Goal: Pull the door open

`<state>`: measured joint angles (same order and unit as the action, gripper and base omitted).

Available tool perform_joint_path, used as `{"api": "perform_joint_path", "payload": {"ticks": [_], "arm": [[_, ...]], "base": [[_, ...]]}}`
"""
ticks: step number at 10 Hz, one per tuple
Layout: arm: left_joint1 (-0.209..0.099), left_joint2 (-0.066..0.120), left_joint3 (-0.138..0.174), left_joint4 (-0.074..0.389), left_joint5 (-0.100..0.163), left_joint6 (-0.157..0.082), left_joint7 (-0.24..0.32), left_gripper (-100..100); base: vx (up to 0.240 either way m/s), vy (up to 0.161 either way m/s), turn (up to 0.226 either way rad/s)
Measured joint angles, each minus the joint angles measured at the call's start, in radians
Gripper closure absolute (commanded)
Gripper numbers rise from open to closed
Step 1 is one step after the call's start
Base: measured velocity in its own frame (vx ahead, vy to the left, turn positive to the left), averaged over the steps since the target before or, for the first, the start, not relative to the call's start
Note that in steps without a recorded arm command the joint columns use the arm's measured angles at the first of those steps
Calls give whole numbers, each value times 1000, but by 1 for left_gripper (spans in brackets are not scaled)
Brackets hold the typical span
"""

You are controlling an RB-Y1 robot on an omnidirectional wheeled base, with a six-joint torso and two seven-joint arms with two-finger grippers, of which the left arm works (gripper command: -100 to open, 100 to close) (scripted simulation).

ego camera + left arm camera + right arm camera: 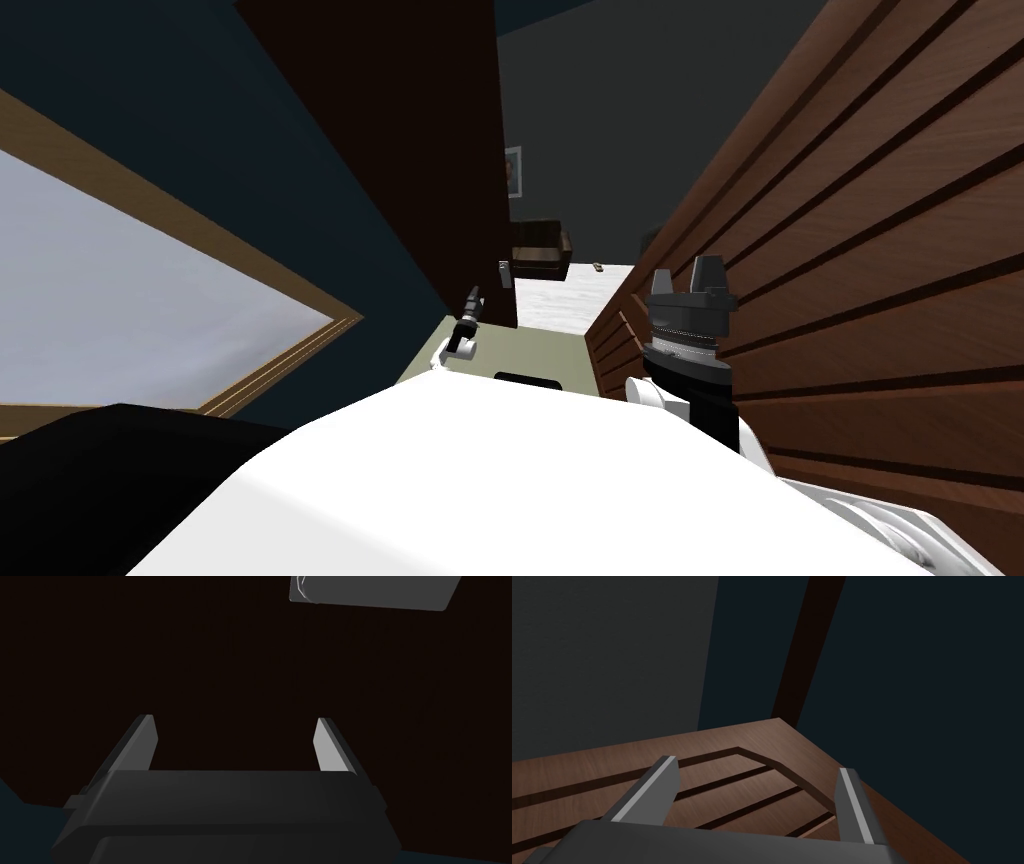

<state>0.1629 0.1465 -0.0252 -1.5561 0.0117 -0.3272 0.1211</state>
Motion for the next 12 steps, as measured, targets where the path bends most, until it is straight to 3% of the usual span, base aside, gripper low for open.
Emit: {"api": "perform_joint_path", "payload": {"ticks": [7, 10, 12], "arm": [[-71, 13, 1, 149, 11, 13, 10, -100], [-99, 19, 0, 204, 16, 25, 15, -100], [-105, 28, 11, 222, 20, 21, 19, -100]], "base": [[146, -12, -49], [128, -4, -40], [160, -31, -154]]}}
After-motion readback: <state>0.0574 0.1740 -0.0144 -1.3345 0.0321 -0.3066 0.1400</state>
